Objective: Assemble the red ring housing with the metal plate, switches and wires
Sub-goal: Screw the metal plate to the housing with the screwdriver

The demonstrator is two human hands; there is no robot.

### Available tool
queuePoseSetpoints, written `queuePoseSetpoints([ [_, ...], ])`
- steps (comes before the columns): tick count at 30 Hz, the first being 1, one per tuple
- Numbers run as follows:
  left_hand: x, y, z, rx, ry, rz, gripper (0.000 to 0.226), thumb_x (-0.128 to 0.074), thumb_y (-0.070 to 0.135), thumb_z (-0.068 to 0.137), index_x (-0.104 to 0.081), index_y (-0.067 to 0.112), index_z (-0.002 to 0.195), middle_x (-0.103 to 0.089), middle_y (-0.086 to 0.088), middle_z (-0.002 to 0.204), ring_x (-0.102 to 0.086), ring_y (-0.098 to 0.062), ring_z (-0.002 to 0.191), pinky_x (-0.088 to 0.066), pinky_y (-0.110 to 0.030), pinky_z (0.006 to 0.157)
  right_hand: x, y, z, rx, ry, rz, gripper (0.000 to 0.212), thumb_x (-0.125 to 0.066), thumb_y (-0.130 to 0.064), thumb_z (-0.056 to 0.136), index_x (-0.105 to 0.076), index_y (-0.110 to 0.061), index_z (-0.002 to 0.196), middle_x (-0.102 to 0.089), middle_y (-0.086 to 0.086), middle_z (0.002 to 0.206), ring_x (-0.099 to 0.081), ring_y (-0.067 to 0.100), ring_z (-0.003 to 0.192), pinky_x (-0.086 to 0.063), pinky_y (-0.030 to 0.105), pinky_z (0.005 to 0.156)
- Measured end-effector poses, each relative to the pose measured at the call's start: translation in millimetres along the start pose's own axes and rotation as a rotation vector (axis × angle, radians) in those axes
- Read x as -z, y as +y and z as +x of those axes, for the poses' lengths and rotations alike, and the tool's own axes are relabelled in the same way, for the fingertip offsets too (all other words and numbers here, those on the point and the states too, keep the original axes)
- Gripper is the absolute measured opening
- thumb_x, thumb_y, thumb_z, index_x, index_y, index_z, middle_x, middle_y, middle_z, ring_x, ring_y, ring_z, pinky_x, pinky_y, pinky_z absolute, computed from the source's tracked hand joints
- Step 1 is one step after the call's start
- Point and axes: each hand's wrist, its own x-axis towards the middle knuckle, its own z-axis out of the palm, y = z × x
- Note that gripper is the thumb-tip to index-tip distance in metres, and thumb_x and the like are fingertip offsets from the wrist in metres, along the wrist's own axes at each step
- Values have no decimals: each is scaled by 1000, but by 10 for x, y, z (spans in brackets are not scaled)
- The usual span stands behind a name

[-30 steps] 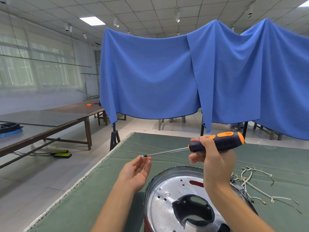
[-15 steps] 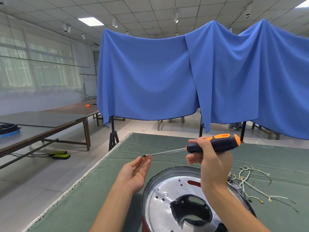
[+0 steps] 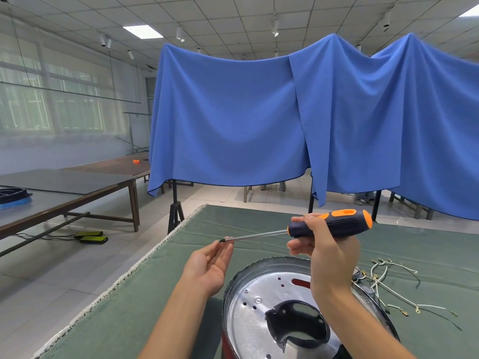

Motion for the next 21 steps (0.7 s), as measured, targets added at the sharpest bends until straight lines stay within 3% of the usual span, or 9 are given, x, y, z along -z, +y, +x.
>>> queuePoseSetpoints([
  [6,-10,-9,-5,-2,5,-21,13,-48,-2,94,-55,-8,84,-65,-20,57,-66,-27,44,-55,-32,46,-3,-3,-37,39,-18,-17,16,-60,-1,84,-65,-4,69,-70,11,63,-58,23,38,-50,28,40],
  [12,-37,-34,-20,-20,5,-11,16,-48,-1,95,-55,-6,82,-65,-19,55,-65,-24,43,-55,-30,48,-9,-43,-84,102,-85,-39,12,-62,-15,72,-70,-9,66,-67,14,59,-59,28,39,-49,28,39],
  [21,-109,-39,-93,-23,-39,-6,15,-48,-1,95,-55,-7,83,-66,-21,59,-67,-25,47,-56,-32,56,-29,-167,19,149,-112,-77,23,-62,-11,84,-67,-17,62,-70,10,64,-59,25,39,-49,27,40],
])
